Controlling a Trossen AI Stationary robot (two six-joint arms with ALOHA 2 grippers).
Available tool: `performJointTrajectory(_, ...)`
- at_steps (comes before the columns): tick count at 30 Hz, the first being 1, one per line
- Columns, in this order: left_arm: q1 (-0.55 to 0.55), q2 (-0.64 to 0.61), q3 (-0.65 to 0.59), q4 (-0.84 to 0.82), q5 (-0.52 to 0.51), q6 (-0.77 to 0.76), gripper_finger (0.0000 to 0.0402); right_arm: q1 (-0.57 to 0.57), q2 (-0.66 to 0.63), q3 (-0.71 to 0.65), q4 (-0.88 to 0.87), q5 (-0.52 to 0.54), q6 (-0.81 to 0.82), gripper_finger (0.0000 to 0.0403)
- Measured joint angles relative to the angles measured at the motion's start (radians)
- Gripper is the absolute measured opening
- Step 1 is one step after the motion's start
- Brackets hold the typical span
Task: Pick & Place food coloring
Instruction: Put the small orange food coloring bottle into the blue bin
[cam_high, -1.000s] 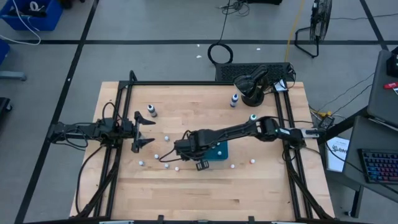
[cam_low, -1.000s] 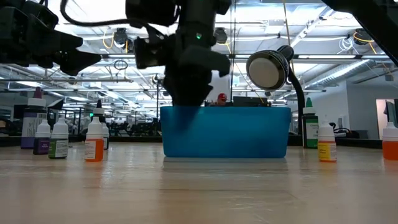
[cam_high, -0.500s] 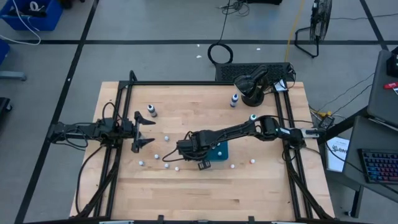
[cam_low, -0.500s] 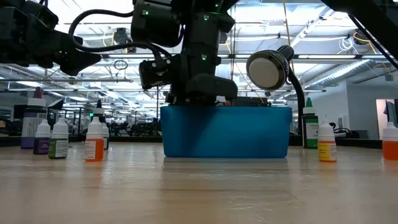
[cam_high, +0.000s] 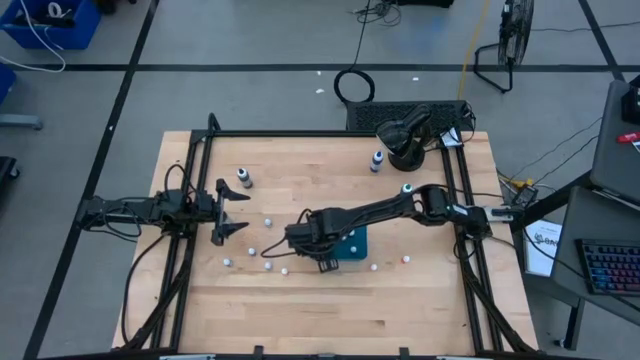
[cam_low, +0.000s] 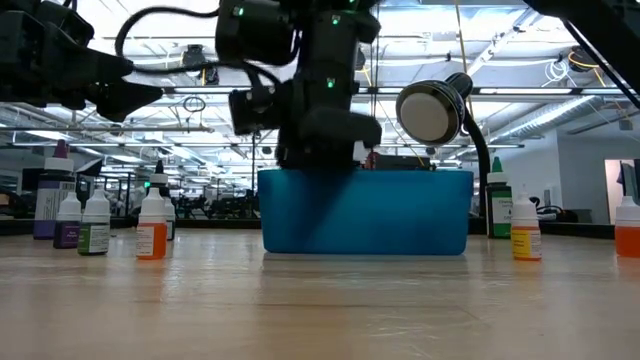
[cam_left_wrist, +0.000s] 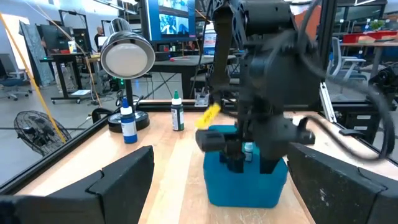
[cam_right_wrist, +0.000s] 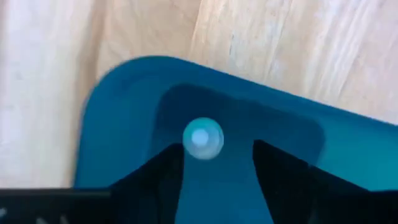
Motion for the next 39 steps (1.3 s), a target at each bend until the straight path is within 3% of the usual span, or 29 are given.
performJointTrajectory(9, 0.0, 0.0, 0.0, 0.0, 0.0, 0.0, 0.0365, 0.001, -0.197, 0.001, -0.077, 0.003, 0.092, 0.0176)
performJointTrajectory(16, 0.0, 0.0, 0.0, 0.0, 0.0, 0.0, 0.0365, 0.043, -0.385, -0.032, -0.262, -0.001, 0.335, 0.0177)
performJointTrajectory(28, 0.0, 0.0, 0.0, 0.0, 0.0, 0.0, 0.0365, 0.273, -0.763, -0.572, -0.242, 0.003, 0.888, 0.0172)
performJointTrajectory(33, 0.0, 0.0, 0.0, 0.0, 0.0, 0.0, 0.0365, 0.323, -0.848, -0.802, -0.136, 0.028, 0.995, 0.0165)
performJointTrajectory(39, 0.0, 0.0, 0.0, 0.0, 0.0, 0.0, 0.0365, 0.328, -0.869, -1.004, 0.058, -0.006, 1.017, 0.0164)
